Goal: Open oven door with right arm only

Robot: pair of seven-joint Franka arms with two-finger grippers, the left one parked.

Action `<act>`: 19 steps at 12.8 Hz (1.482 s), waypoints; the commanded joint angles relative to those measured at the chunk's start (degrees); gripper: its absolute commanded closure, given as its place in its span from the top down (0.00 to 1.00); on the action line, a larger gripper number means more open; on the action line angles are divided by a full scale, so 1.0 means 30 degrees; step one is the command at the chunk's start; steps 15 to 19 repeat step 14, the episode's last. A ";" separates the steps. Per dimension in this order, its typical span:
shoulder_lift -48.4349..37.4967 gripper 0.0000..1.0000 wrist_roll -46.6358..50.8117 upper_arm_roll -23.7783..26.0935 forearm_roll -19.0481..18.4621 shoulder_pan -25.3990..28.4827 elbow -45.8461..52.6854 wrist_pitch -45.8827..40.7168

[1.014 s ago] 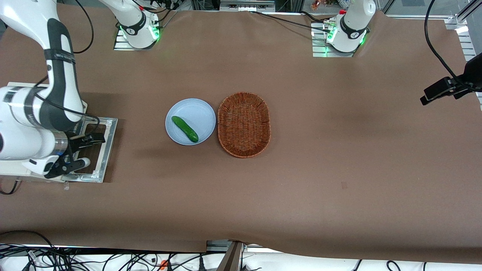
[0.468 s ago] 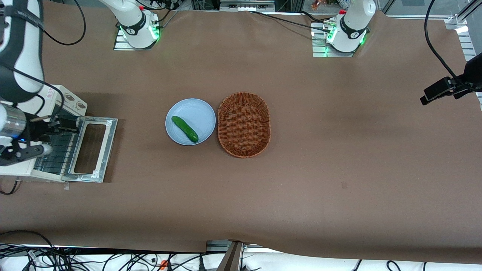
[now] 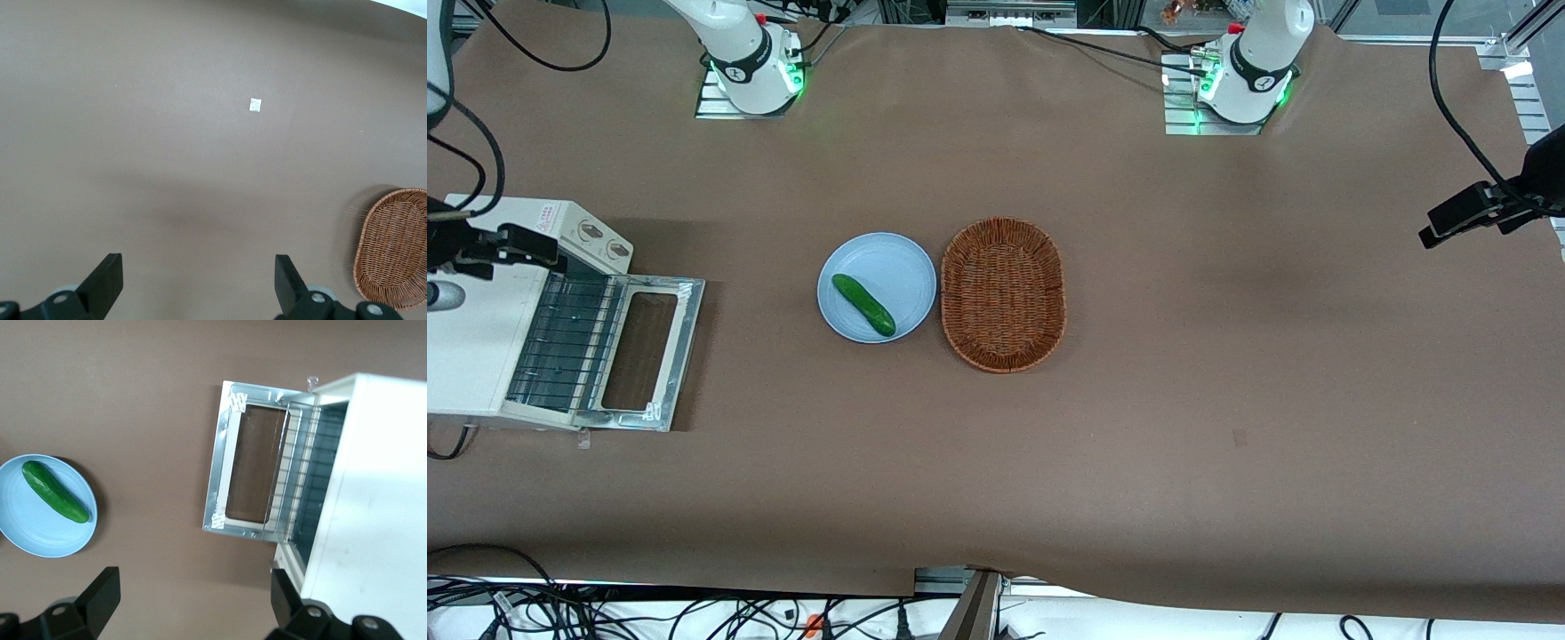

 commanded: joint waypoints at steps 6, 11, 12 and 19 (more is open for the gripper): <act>-0.1713 1.00 0.1653 0.0744 -0.0399 -0.0575 -0.1283 0.0197; -0.1213 1.00 0.1330 0.0714 -0.0254 -0.0605 -0.0195 0.0079; -0.1213 1.00 0.1359 0.0685 -0.0224 -0.0605 -0.0195 0.0050; -0.1184 1.00 0.1330 0.0685 -0.0224 -0.0605 -0.0195 -0.0008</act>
